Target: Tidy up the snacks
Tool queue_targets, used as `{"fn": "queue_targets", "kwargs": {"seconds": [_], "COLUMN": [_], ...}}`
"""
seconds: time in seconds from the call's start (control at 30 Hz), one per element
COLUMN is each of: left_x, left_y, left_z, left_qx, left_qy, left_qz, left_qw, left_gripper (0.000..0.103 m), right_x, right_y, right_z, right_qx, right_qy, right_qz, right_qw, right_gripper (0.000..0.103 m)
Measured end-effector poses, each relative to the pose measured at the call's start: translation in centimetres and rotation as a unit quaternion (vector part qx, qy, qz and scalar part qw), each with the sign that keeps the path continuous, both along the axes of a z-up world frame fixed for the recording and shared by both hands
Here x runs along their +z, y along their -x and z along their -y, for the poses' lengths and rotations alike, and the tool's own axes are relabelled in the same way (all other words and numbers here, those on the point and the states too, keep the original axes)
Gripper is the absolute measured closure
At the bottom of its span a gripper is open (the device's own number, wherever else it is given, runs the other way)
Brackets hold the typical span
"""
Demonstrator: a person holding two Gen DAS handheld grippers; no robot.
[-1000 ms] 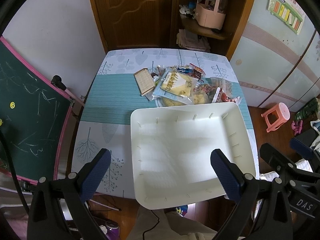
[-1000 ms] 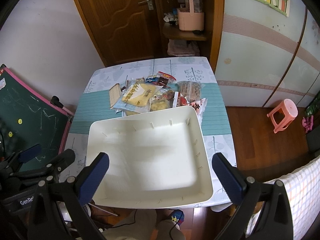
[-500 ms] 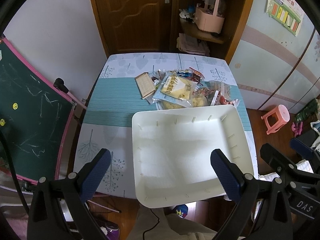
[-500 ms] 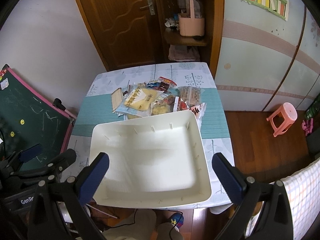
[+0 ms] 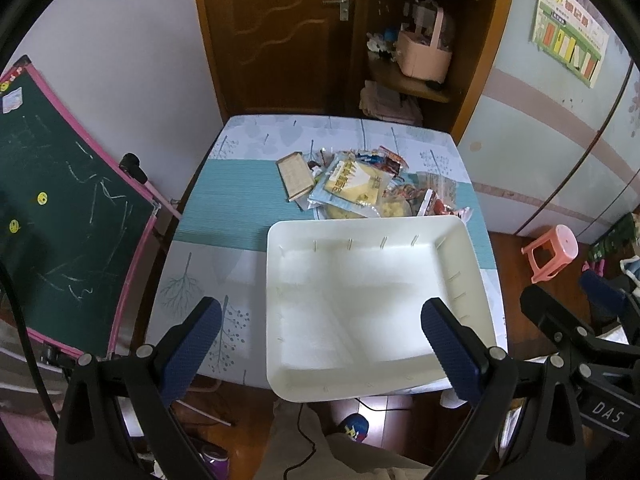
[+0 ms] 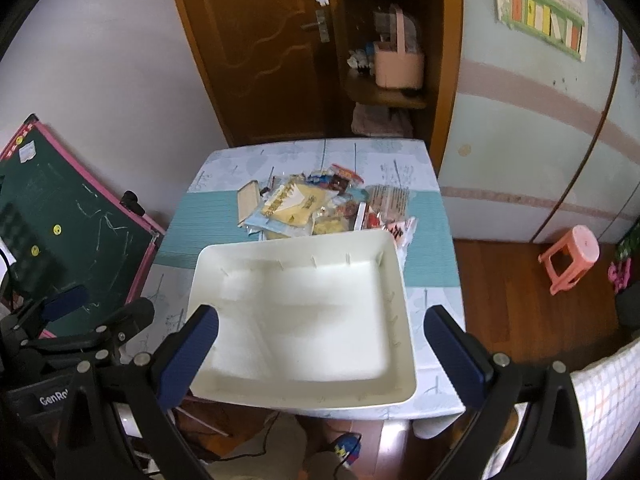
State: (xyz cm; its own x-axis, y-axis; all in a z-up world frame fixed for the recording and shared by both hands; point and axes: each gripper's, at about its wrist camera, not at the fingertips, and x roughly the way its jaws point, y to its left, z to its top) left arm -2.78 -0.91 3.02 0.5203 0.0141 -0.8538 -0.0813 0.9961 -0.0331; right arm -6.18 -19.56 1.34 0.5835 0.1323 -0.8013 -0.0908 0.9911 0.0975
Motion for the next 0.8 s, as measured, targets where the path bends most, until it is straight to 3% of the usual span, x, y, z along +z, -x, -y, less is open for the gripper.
{"fn": "queue_targets", "kwargs": {"seconds": [0.27,0.43,0.6,0.8], "left_x": [2.9,5.2,6.2,6.1], "left_y": [1.9,1.6,-0.8,-6.2], "left_z": [0.0,-0.9,-2.4,-5.7], "left_qx": [0.011,0.019,0.014,0.006], "left_qy": [-0.006,0.003,0.001,0.047], "left_qz": [0.067,0.119,0.12,0.088], "left_qw": [0.9976,0.9926,0.9927,0.995], "left_gripper": [0.004,0.003,0.004,0.003], "right_x": [2.9,5.4,7.2,8.2], "right_y": [1.3,1.8,0.2,-3.3], "right_z": [0.5,0.7,2.9,6.4], "right_qx": [0.016,0.015,-0.006,-0.06], "right_qy": [0.053,0.113,0.074,0.023], "right_qz": [0.08,0.16,0.177,0.17], "right_qw": [0.995,0.981,0.981,0.983], "right_gripper": [0.0,0.0,0.0,0.0]}}
